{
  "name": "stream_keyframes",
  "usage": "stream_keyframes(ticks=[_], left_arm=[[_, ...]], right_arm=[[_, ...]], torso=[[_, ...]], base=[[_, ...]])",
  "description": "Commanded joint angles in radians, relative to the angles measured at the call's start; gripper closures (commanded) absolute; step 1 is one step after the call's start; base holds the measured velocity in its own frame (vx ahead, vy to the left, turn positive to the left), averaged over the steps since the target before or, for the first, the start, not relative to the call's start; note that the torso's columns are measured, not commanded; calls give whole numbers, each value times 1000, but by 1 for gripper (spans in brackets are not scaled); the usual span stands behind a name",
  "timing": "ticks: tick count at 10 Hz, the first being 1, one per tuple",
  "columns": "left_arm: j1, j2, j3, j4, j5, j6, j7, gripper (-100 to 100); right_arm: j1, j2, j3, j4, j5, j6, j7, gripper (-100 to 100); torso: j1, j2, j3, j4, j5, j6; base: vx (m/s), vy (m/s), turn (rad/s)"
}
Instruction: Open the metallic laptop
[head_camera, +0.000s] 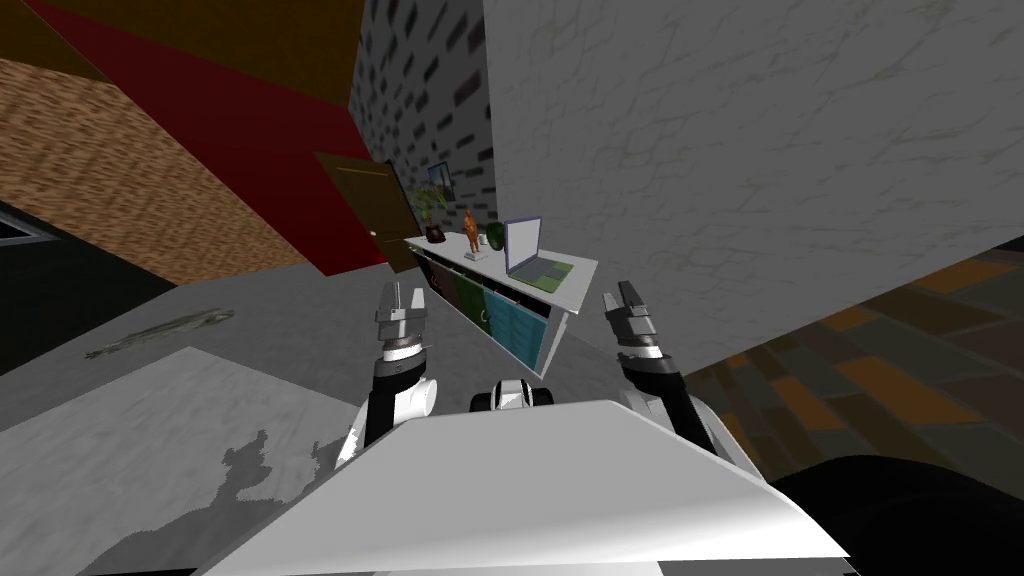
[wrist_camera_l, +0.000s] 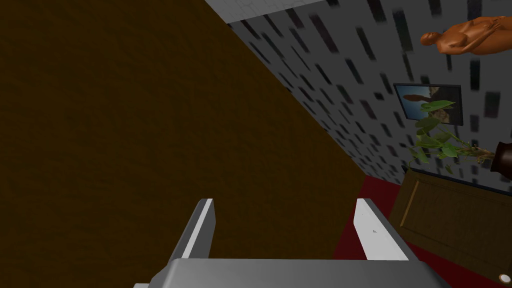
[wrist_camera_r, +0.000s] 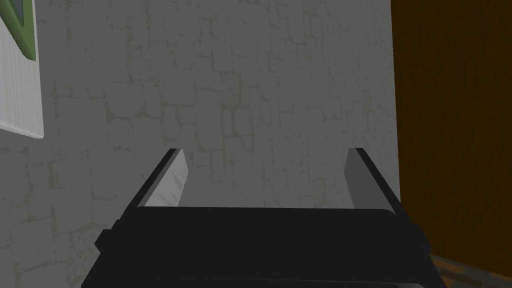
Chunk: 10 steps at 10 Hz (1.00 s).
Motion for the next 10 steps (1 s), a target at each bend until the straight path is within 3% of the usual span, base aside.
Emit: stream_keyframes(ticks=[1,2,3,4,6,7,8,9,10], left_arm=[[0,0,0,0,0,0,0,0],[0,0,0,0,0,0,0,0],[0,0,0,0,0,0,0,0],[0,0,0,0,0,0,0,0],[0,0,0,0,0,0,0,0],[0,0,0,0,0,0,0,0],[0,0,0,0,0,0,0,0],[0,0,0,0,0,0,0,0],[0,0,0,0,0,0,0,0]], right_arm=[[80,-33,-78,3,22,80,52,-100],[81,-33,-89,3,22,88,52,-100],[117,-47,-118,0,31,115,73,-100],[117,-47,-127,0,31,126,73,-100],[184,-73,-193,-7,47,203,119,-100],[193,-73,-204,-7,47,205,119,-100],[230,-87,-237,-10,55,243,142,-100],[231,-87,-244,-10,55,244,142,-100],[270,-101,-285,-13,61,283,166,-100]], torso=[[2,-1,-1,0,1,0],[5,-3,-2,-1,1,0],[1,-3,-2,-1,1,0],[1,-2,-2,-1,0,0],[3,-1,-1,0,1,0],[8,-5,-2,-1,2,0],[4,-3,-2,-1,2,0],[3,-2,-1,0,1,0],[-1,-1,-1,0,0,0]], base=[[62,184,-74],[56,134,-20],[46,118,-39],[34,92,-26],[66,158,-49],[74,173,-26],[48,171,-20],[44,110,-26],[57,119,-19]])
